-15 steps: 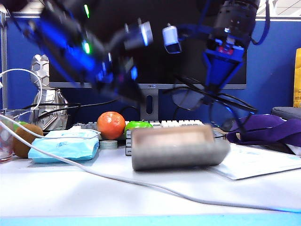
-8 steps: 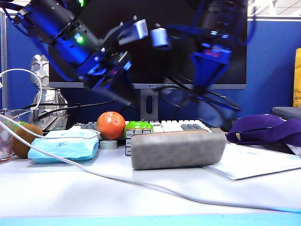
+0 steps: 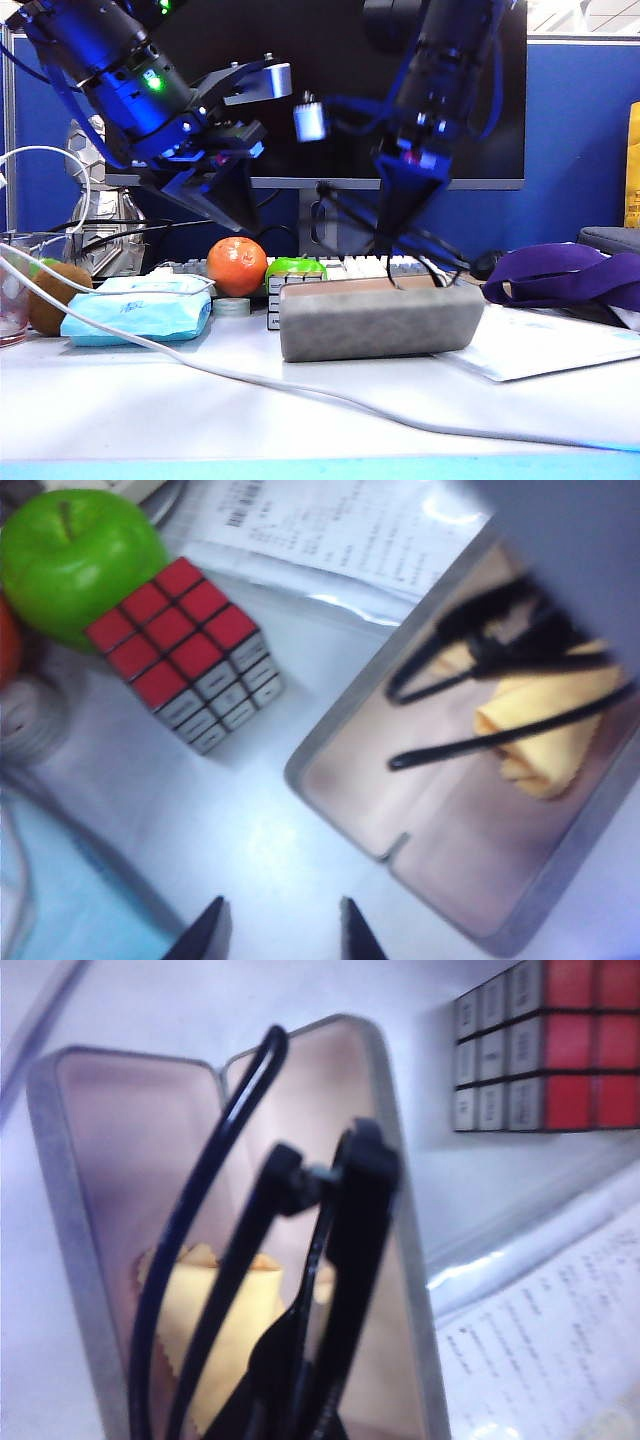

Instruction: Pick up the glasses, fold the temples of the glasses, place the glasses into the glasses case, and finally close the glasses case.

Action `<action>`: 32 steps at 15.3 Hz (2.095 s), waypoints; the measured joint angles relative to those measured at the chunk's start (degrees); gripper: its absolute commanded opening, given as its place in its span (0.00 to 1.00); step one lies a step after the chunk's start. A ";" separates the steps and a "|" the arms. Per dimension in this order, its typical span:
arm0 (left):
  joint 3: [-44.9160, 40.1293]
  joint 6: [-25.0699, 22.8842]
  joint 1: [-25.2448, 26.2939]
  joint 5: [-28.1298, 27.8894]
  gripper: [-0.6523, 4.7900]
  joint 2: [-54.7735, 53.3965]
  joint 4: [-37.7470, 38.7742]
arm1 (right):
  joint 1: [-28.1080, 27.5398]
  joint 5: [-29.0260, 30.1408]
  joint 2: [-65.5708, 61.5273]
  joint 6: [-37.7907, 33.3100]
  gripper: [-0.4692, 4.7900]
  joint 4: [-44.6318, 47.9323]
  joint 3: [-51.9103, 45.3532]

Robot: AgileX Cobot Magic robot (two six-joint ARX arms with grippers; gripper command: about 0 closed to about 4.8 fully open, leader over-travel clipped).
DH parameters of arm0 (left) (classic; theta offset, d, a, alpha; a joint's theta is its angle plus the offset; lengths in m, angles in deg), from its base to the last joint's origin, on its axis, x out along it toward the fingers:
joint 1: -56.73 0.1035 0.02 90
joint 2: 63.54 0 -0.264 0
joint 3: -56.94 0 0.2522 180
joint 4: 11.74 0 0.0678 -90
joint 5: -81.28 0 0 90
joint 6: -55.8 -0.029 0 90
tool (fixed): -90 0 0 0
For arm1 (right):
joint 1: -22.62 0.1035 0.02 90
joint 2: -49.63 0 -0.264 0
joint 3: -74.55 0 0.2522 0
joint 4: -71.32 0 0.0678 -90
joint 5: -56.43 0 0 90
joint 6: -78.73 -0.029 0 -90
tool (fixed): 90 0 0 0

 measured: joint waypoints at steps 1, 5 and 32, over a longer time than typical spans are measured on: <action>-0.02 0.04 0.02 -0.94 0.40 0.02 0.55 | 0.00 -0.02 -0.52 0.11 0.08 0.02 0.00; -0.02 1.88 0.00 -2.71 0.40 0.26 0.79 | 0.00 -0.02 -2.51 0.48 0.08 1.29 0.00; 0.02 2.99 0.00 -3.30 0.40 0.33 3.34 | 6.19 -9.40 1.14 -7.06 0.16 -1.88 -0.15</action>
